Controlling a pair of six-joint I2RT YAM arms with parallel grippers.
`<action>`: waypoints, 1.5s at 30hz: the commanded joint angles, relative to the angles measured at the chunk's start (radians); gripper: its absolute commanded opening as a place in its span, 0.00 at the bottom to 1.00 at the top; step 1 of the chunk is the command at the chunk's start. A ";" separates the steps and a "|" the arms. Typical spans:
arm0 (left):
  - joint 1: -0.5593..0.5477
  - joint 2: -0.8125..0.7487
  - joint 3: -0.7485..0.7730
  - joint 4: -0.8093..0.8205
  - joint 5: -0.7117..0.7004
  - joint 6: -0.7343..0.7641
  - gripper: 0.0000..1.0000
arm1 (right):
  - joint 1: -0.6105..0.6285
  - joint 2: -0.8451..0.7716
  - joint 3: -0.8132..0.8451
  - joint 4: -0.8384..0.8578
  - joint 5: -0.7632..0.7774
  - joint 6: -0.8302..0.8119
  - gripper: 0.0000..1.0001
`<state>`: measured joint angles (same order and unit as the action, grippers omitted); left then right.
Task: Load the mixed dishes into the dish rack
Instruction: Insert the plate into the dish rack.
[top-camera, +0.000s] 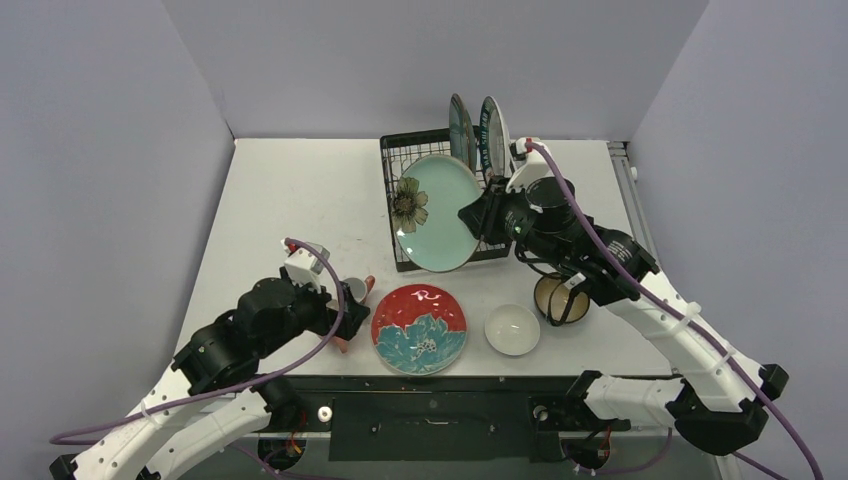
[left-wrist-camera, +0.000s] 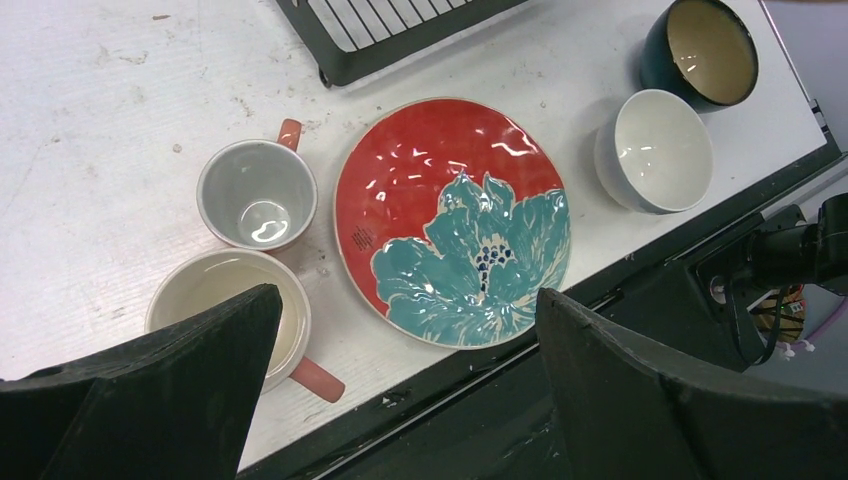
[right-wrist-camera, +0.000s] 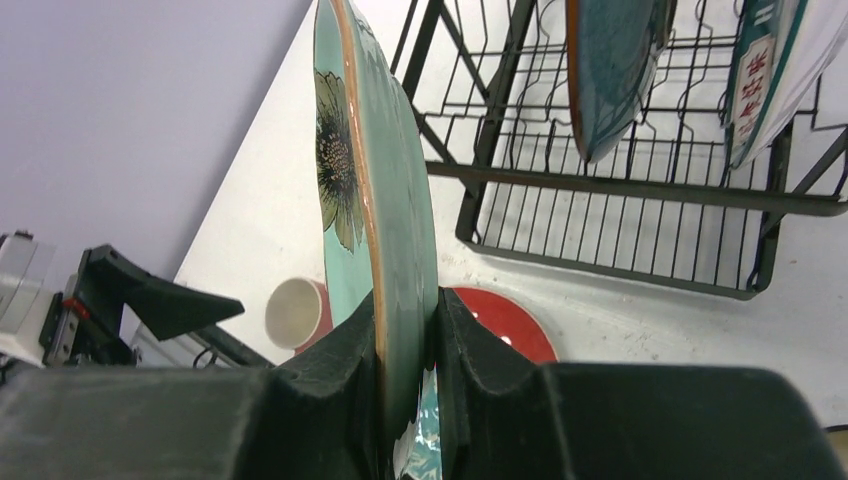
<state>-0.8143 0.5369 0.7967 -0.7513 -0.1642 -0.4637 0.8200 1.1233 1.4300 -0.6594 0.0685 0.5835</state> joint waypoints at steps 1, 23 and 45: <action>0.006 -0.009 0.008 0.068 0.022 0.026 0.96 | 0.010 0.022 0.109 0.224 0.099 0.014 0.00; 0.006 -0.054 -0.032 0.096 0.034 0.032 0.96 | 0.082 0.260 0.340 0.355 0.437 -0.179 0.00; 0.008 -0.054 -0.032 0.092 0.026 0.036 0.96 | 0.158 0.351 0.310 0.568 0.718 -0.436 0.00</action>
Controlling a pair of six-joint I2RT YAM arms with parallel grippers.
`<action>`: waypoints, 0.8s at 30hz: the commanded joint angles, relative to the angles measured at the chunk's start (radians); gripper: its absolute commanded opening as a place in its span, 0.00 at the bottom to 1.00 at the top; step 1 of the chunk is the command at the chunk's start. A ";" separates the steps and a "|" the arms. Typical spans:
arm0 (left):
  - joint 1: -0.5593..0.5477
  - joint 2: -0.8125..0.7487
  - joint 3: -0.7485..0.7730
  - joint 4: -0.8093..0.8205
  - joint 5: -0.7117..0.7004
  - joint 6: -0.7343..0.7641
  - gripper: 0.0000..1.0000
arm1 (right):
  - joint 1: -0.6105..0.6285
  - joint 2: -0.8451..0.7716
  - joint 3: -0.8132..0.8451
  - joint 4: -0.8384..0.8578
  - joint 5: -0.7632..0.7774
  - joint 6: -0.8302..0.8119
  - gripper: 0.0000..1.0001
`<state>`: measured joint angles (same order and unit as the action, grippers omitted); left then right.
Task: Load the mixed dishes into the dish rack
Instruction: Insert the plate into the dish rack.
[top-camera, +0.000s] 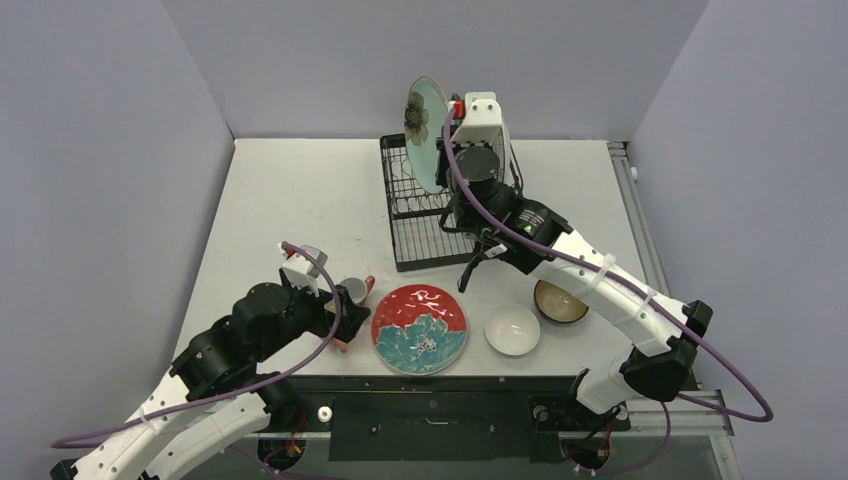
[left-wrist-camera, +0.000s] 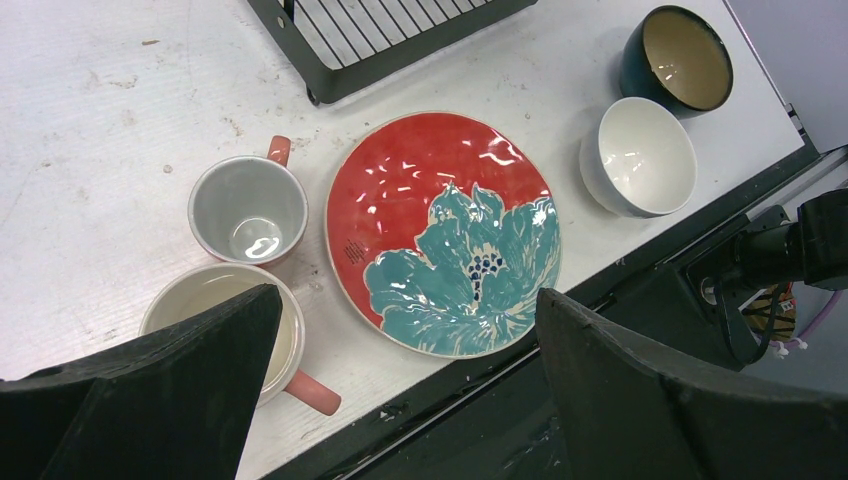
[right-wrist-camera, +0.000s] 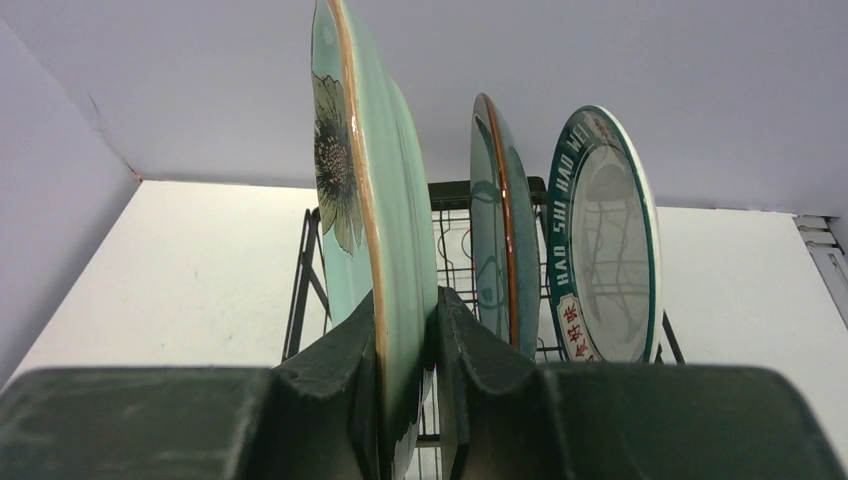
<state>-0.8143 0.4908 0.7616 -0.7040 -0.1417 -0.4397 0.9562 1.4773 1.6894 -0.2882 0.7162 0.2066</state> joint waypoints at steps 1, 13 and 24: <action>0.007 -0.007 0.004 0.044 0.003 0.012 0.96 | 0.025 0.005 0.051 0.208 0.082 -0.077 0.00; 0.007 -0.007 0.004 0.044 0.002 0.012 0.96 | 0.060 0.083 0.084 0.270 0.169 -0.211 0.00; 0.007 -0.002 0.005 0.044 -0.001 0.012 0.96 | 0.060 0.130 0.099 0.327 0.225 -0.275 0.00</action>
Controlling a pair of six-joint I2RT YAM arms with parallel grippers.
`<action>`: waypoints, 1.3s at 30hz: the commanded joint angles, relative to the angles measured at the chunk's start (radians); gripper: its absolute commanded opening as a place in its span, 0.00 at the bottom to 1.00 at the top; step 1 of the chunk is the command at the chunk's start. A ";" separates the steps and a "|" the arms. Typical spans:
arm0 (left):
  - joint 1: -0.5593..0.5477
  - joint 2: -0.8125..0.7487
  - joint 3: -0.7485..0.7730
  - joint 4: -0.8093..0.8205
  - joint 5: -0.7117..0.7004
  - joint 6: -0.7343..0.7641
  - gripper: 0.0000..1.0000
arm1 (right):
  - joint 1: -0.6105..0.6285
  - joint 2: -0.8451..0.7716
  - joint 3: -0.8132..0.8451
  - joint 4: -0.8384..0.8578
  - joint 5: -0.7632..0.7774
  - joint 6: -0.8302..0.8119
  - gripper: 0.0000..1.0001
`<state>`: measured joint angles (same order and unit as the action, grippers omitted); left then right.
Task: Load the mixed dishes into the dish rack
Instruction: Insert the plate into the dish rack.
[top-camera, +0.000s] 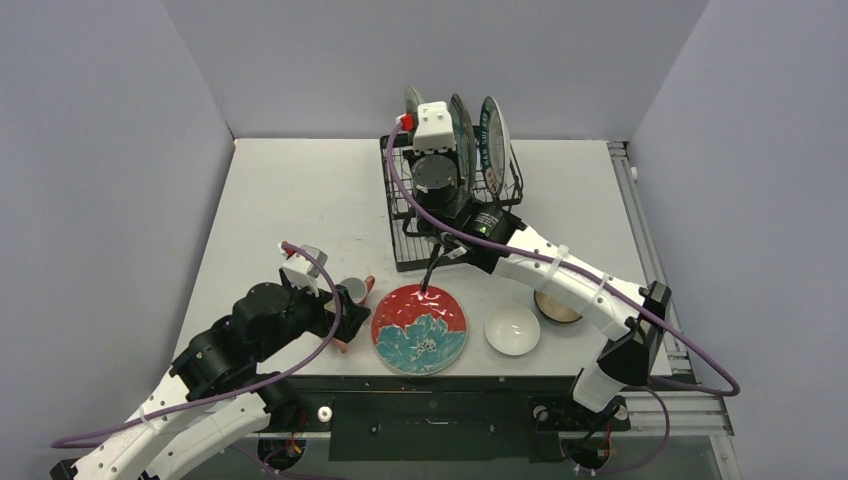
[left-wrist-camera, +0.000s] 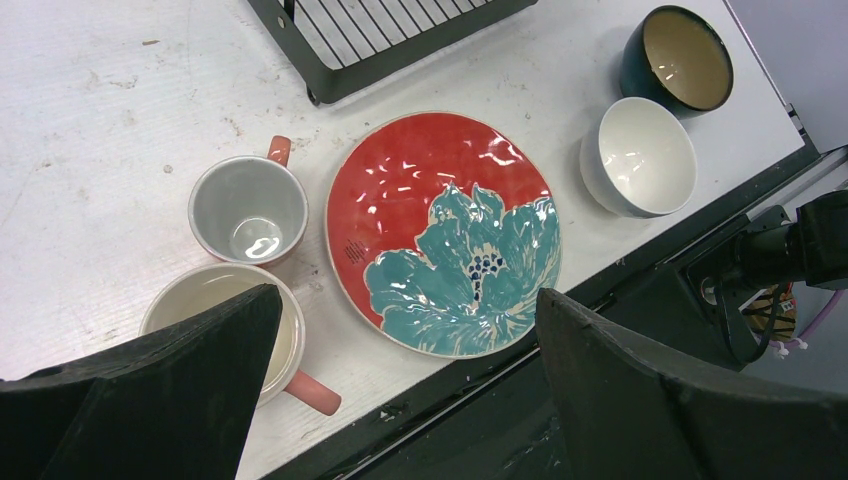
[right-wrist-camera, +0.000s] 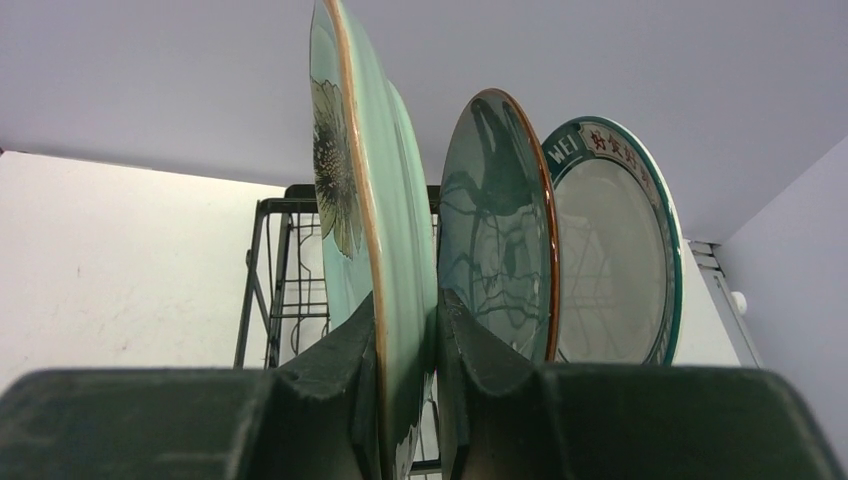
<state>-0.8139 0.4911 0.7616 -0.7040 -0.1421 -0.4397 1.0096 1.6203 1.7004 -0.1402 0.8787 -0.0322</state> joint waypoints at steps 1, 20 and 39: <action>0.007 -0.002 0.005 0.044 -0.001 0.012 0.96 | 0.007 -0.010 0.092 0.182 0.065 -0.042 0.00; 0.007 0.000 0.005 0.042 -0.002 0.012 0.96 | -0.035 0.052 0.122 0.168 0.099 -0.020 0.00; 0.009 0.007 0.005 0.042 -0.002 0.012 0.96 | -0.086 0.077 0.124 0.113 0.071 0.032 0.00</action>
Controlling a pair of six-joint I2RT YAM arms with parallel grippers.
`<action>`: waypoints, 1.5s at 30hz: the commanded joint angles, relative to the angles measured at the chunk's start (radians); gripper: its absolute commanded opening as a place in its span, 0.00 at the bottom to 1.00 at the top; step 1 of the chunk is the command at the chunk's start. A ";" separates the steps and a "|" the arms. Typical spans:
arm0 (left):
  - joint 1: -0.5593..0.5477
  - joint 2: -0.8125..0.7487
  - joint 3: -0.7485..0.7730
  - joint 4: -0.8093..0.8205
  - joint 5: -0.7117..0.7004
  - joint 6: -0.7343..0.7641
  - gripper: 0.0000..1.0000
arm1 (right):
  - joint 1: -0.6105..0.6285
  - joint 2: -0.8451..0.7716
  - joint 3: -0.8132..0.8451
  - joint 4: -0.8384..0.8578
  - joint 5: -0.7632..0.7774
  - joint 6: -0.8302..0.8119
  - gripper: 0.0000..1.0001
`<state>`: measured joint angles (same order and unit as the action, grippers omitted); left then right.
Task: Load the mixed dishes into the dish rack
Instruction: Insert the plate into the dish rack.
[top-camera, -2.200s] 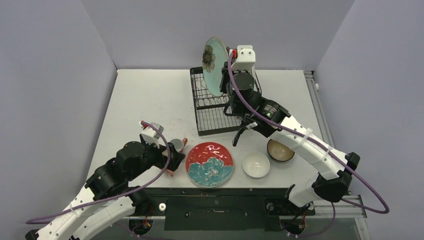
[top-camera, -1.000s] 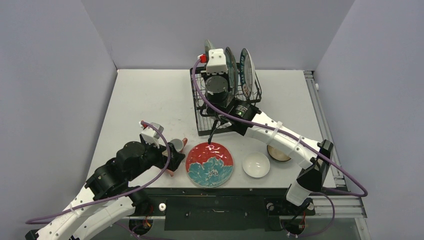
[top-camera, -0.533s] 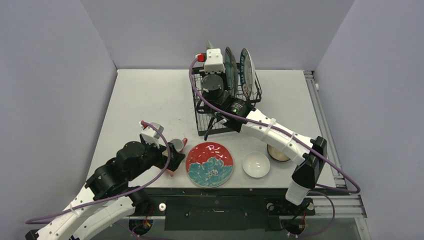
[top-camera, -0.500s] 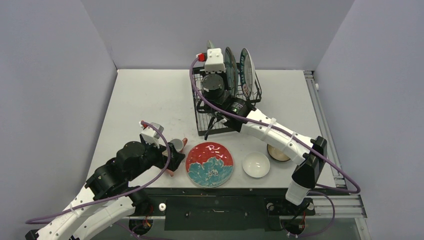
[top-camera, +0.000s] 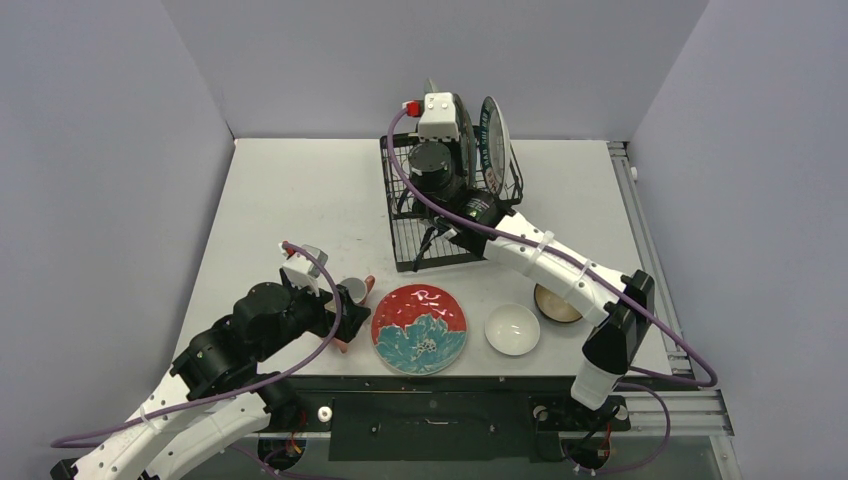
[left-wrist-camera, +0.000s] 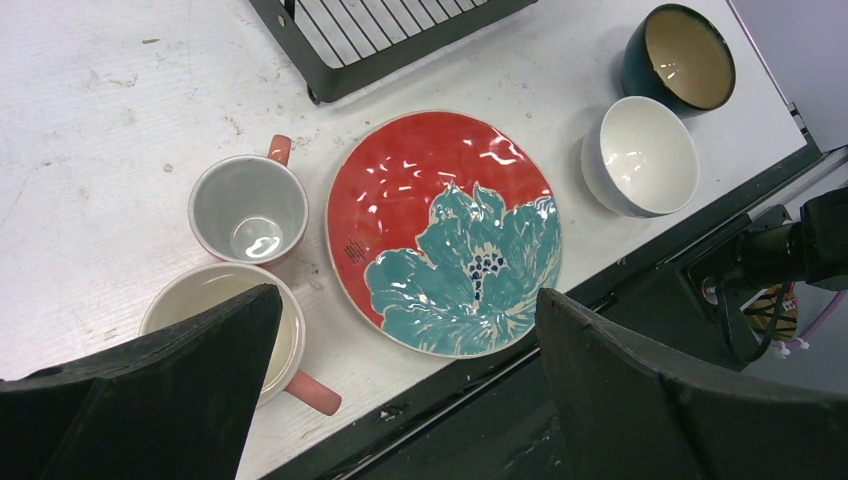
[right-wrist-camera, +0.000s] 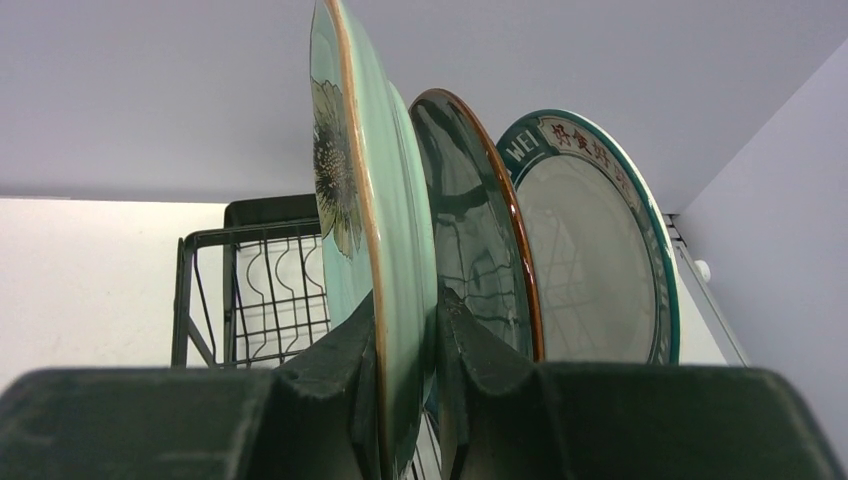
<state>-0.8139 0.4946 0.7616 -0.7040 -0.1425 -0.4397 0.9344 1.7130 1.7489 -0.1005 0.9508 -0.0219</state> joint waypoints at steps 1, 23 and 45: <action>0.009 0.004 0.005 0.042 -0.002 0.012 0.96 | -0.013 -0.015 0.076 0.071 -0.005 0.033 0.00; 0.022 0.004 0.005 0.045 0.007 0.015 0.96 | -0.034 0.015 0.042 0.043 -0.036 0.091 0.00; 0.032 0.006 0.002 0.051 0.021 0.018 0.96 | -0.018 -0.044 -0.063 0.007 -0.028 0.135 0.00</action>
<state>-0.7898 0.4969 0.7616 -0.7025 -0.1371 -0.4358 0.9108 1.7557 1.6875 -0.1680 0.8967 0.0875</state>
